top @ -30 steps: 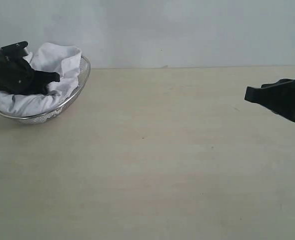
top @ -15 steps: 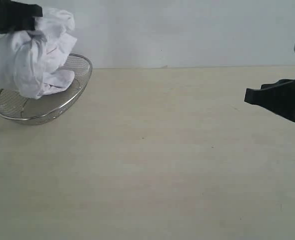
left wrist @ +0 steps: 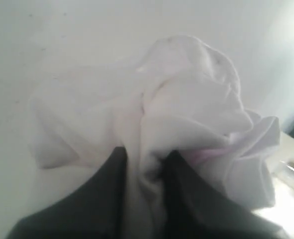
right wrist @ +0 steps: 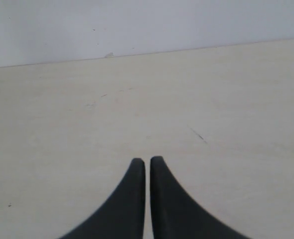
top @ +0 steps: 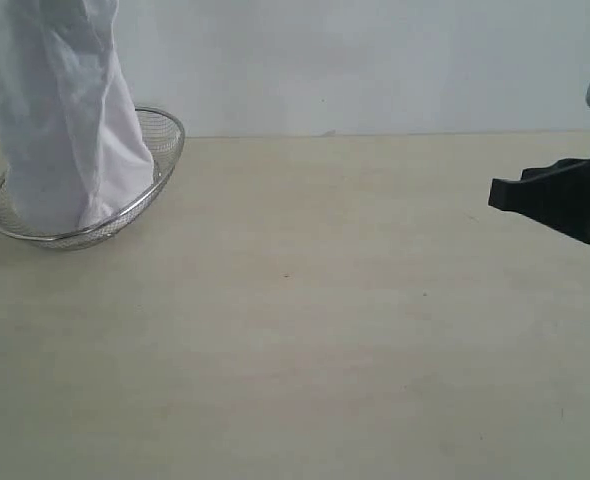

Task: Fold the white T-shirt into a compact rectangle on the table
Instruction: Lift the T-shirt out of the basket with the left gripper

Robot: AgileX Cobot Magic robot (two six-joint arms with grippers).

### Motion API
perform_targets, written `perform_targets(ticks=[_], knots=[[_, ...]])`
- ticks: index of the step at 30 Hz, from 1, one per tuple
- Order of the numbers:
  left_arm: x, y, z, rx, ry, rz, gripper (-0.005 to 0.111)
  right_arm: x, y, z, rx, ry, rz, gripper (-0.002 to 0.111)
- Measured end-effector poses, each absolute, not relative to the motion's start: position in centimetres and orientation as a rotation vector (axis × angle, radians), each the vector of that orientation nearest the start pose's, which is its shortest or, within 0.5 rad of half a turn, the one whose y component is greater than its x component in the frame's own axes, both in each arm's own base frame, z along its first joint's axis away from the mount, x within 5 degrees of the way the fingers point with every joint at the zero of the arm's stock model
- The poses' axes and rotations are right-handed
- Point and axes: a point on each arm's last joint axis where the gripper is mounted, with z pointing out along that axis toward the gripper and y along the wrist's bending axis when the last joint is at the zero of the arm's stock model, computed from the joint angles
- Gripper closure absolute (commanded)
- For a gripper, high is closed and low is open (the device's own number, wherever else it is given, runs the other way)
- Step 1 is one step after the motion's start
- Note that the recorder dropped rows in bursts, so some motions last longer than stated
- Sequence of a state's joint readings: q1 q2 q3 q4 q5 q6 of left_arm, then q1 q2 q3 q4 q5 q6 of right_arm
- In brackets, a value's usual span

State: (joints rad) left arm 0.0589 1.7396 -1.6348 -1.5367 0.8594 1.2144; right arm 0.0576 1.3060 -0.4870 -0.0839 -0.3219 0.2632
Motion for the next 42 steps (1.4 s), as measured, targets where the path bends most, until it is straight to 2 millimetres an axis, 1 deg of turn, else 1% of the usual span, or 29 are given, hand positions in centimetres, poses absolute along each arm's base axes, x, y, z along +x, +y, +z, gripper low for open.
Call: perform_targets(ticks=[1, 2, 3, 4, 6, 8, 10, 12, 13, 15, 17, 19, 21, 23, 27, 30, 32, 34, 37, 40, 42], knots=[[39.4, -5.1, 41.3, 0.413, 1.602, -0.976, 0.102, 24.7, 1.7, 21.8, 0.108, 1.983, 0.183, 0.109], [39.2, -5.3, 41.5, 0.427, 1.581, -1.01, 0.102, 24.7, 1.7, 21.8, 0.108, 1.983, 0.183, 0.109], [38.7, -6.1, 41.8, 0.475, 1.528, -1.08, 0.102, 24.7, 1.7, 21.8, 0.108, 1.983, 0.183, 0.109], [38.5, -6.4, 42.0, 0.496, 1.509, -1.096, 0.102, 24.8, 1.7, 21.8, 0.105, 1.981, 0.183, 0.109], [38.1, -7.7, 43.1, 0.55, 1.456, -1.11, 0.102, 24.8, 1.7, 21.8, 0.103, 1.98, 0.182, 0.109], [37.8, -8.7, 45.1, 0.582, 1.394, -1.086, 0.102, 24.8, 1.7, 21.8, 0.103, 1.98, 0.182, 0.109], [37.6, -9.2, 46.2, 0.595, 1.362, -1.074, 0.102, 24.8, 1.7, 21.8, 0.101, 1.98, 0.182, 0.109], [37.2, -9.9, 47.1, 0.582, 1.348, -1.101, 0.102, 24.8, 1.7, 21.8, 0.101, 1.98, 0.182, 0.109], [37.1, -10.2, 47.2, 0.586, 1.362, -1.09, 0.102, 24.8, 1.7, 21.8, 0.099, 1.98, 0.181, 0.109], [36.8, -11.4, 46.4, 0.649, 1.433, -1.058, 0.102, 24.8, 1.7, 21.8, 0.099, 1.98, 0.181, 0.109], [36.5, -13.4, 44.3, 0.746, 1.527, -1.029, 0.102, 24.8, 1.7, 21.8, 0.099, 1.98, 0.181, 0.109], [36.3, -15.0, 42.7, 0.804, 1.568, -0.999, 0.102, 24.8, 1.7, 21.8, 0.099, 1.98, 0.181, 0.109], [36.1, -17.0, 41.1, 0.831, 1.597, -0.958, 0.102, 24.8, 1.7, 21.8, 0.099, 1.98, 0.181, 0.109], [36.3, -18.6, 39.3, 0.816, 1.635, -0.92, 0.102, 24.7, 1.7, 21.8, 0.099, 1.982, 0.181, 0.109], [37.1, -20.4, 35.6, 0.786, 1.725, -0.894, 0.102, 24.7, 1.7, 21.7, 0.1, 1.993, 0.179, 0.109], [37.6, -21.5, 32.4, 0.787, 1.805, -0.933, 0.102, 24.7, 1.7, 21.7, 0.093, 1.998, 0.176, 0.109], [37.4, -22.2, 31.1, 0.807, 1.832, -0.97, 0.102, 24.7, 1.7, 21.7, 0.085, 1.998, 0.174, 0.109], [36.9, -23.1, 30.9, 0.849, 1.82, -0.989, 0.102, 24.7, 1.7, 21.7, 0.084, 2.001, 0.173, 0.109], [35.1, -24.4, 32.5, 0.914, 1.755, -1.002, 0.102, 24.7, 1.7, 21.7, 0.079, 2.001, 0.17, 0.109], [32.8, -25.2, 35.4, 0.927, 1.675, -1.055, 0.102, 24.7, 1.7, 21.7, 0.058, 2.001, 0.157, 0.109], [31.2, -25.3, 37.4, 0.918, 1.627, -1.128, 0.102, 24.7, 1.7, 21.7, 0.053, 2.001, 0.155, 0.109]])
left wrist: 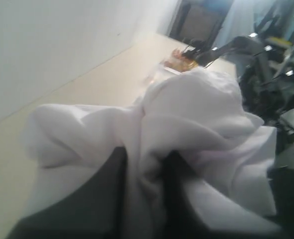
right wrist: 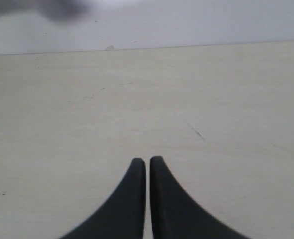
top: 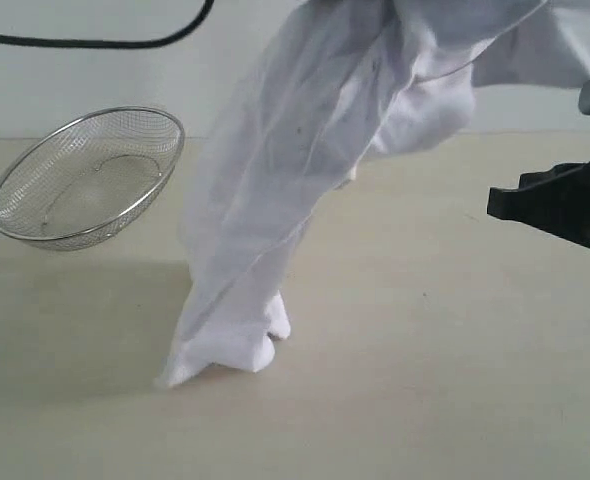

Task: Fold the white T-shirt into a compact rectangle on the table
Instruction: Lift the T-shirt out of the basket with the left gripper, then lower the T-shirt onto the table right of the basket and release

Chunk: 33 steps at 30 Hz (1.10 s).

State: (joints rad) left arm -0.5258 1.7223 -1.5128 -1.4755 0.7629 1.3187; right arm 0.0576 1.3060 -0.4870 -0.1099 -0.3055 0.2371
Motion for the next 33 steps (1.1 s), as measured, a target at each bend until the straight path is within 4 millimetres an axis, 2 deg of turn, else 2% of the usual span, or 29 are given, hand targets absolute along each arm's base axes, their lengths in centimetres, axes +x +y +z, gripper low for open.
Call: perform_targets(ticks=[5, 8, 10, 13, 18, 26, 29, 33], knots=[[28.5, -24.9, 40.9, 0.894, 1.508, -1.301, 0.102, 24.7, 1.7, 21.7, 0.053, 2.001, 0.155, 0.109], [27.7, -24.4, 42.4, 0.872, 1.468, -1.293, 0.102, 24.7, 1.7, 21.7, 0.053, 2.001, 0.154, 0.109], [27.8, -24.1, 42.8, 0.847, 1.469, -1.247, 0.102, 24.7, 1.7, 21.7, 0.051, 2.001, 0.153, 0.109], [28.4, -24.0, 42.2, 0.86, 1.502, -1.141, 0.102, 24.7, 1.7, 21.7, 0.029, 2.001, 0.139, 0.109], [30.2, -24.8, 39.4, 0.891, 1.589, -1.073, 0.102, 24.7, 1.3, 21.6, 0.006, 2.002, 0.101, 0.109], [33.9, -26.1, 32.5, 0.9, 1.776, -0.935, 0.102, 24.4, -2.4, 21.2, 0.167, 2.047, 0.001, 0.109], [36.1, -25.7, 28.8, 0.839, 1.87, -0.723, 0.102, 24.1, -3.9, 21.1, 0.234, 2.056, -0.035, 0.109], [39.2, -24.9, 24.0, 0.716, 1.952, -0.435, 0.102, 24.1, -4.0, 21.0, 0.246, 2.06, -0.038, 0.109]])
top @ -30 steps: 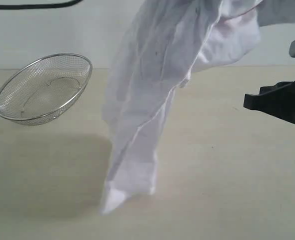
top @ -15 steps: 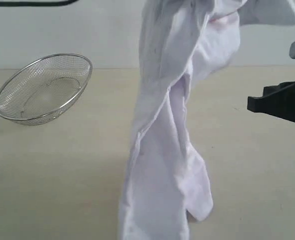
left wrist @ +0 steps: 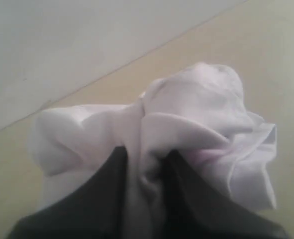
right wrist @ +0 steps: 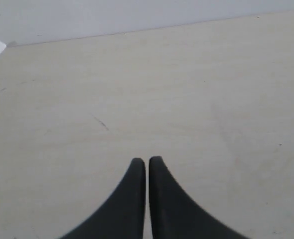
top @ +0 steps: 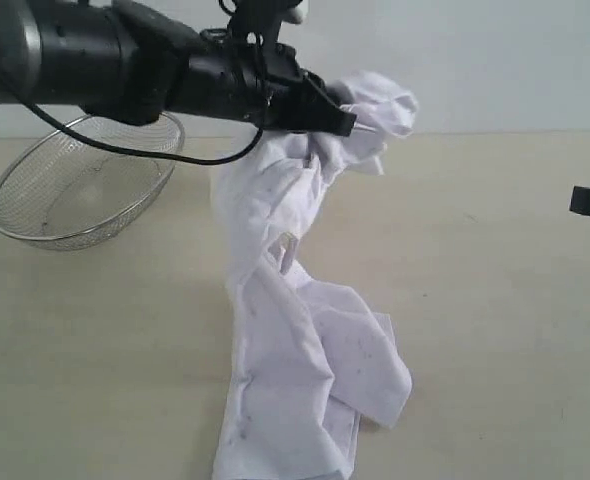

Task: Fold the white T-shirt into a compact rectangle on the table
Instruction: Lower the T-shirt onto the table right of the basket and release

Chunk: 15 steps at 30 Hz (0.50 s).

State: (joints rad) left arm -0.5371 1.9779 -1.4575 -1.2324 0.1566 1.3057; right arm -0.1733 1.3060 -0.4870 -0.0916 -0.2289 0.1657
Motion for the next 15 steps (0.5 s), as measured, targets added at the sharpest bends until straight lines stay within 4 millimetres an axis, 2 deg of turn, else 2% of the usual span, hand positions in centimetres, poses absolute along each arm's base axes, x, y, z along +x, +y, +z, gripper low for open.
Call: perform_targets(ticks=[4, 6, 9, 15], knots=[[41.0, -24.5, 18.5, 0.694, 2.025, -0.255, 0.1, 24.1, -4.0, 21.1, 0.252, 2.057, -0.034, 0.109], [41.2, -24.5, 17.3, 0.694, 2.043, -0.23, 0.086, 24.1, -4.0, 21.0, 0.26, 2.065, -0.031, 0.109], [41.6, -24.2, 17.4, 0.688, 2.042, -0.224, 0.054, 24.0, -4.0, 20.9, 0.267, 2.082, -0.029, 0.109], [42.8, -22.7, 17.9, 0.581, 2.053, -0.231, 0.053, 24.1, -3.2, 20.8, 0.232, 2.089, -0.007, 0.109]])
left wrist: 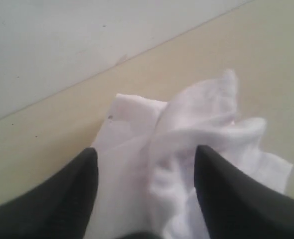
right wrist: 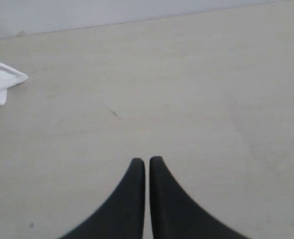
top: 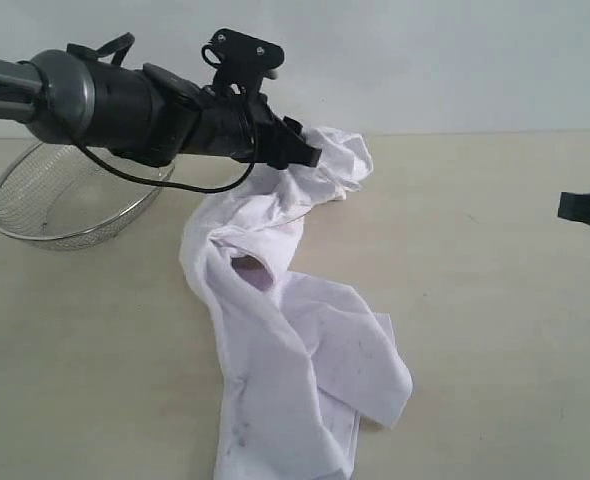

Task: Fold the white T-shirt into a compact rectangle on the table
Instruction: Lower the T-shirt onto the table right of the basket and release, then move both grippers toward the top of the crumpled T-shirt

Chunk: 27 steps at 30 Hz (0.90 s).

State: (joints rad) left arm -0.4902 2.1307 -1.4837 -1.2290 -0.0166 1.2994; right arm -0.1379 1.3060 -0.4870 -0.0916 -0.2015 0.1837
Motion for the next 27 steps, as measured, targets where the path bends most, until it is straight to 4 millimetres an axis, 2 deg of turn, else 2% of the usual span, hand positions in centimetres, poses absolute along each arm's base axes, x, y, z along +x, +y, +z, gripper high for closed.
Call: perform_targets(ticks=[8, 11, 14, 17, 20, 27], knots=[[43.3, -21.8, 18.0, 0.549, 2.057, -0.215, 0.054, 24.2, -3.0, 20.9, 0.22, 2.083, -0.002, 0.109], [43.6, -21.2, 18.0, 0.514, 2.066, -0.219, 0.071, 24.1, -3.0, 20.8, 0.221, 2.089, -0.003, 0.109], [43.9, -20.4, 17.9, 0.474, 2.078, -0.225, 0.102, 24.1, -3.0, 20.7, 0.223, 2.101, -0.004, 0.109], [44.2, -19.7, 17.9, 0.451, 2.084, -0.223, 0.102, 24.1, -2.7, 20.7, 0.228, 2.101, 0.012, 0.109], [44.6, -18.9, 17.9, 0.437, 2.094, -0.229, 0.102, 24.2, -1.2, 20.7, 0.164, 2.107, 0.051, 0.109], [45.5, -15.7, 17.3, 0.357, 2.17, -0.356, 0.102, 25.8, 4.6, 22.3, -0.128, 2.067, 0.171, 0.109]])
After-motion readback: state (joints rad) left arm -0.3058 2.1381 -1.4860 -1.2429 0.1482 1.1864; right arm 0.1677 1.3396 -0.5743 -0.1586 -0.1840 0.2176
